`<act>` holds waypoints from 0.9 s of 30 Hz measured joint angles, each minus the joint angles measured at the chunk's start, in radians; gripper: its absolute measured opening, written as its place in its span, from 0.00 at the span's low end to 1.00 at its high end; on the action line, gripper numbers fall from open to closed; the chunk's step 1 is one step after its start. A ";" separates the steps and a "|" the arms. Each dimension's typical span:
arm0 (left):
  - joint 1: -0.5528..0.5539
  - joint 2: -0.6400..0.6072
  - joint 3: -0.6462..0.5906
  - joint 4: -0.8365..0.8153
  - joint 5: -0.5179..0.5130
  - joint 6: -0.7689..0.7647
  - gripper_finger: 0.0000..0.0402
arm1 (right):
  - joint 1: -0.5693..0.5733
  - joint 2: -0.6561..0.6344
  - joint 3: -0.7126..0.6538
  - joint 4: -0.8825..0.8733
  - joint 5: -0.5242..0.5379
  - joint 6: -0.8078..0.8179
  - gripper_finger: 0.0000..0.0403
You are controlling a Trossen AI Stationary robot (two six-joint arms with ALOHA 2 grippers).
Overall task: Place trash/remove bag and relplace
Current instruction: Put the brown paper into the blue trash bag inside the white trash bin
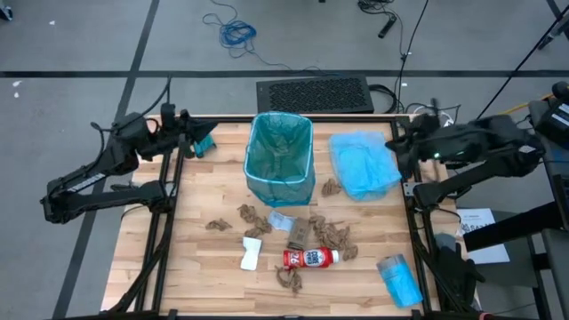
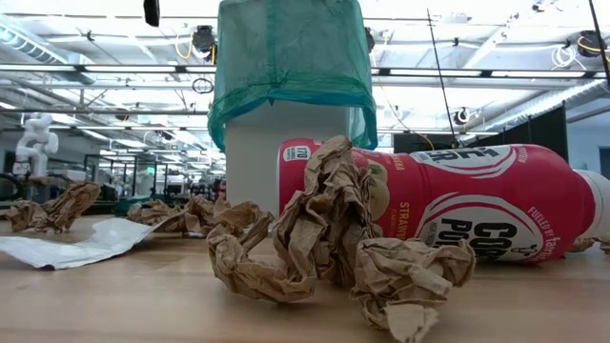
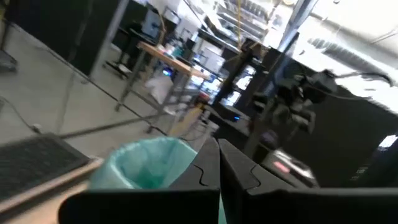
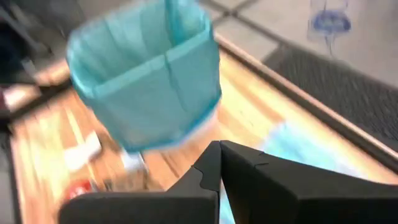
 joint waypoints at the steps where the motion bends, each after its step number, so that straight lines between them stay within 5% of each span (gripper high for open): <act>1: 0.000 0.000 0.000 0.001 -0.012 0.014 0.00 | -0.007 0.007 -0.010 -0.003 -0.017 -0.012 0.00; 12: 0.000 0.012 0.001 -0.057 -0.009 0.016 0.00 | -0.073 0.071 -0.139 0.094 -0.207 -0.048 0.00; 27: 0.000 -0.013 0.001 -0.258 0.165 0.091 0.00 | -0.141 0.080 -0.674 0.639 -0.375 0.118 0.03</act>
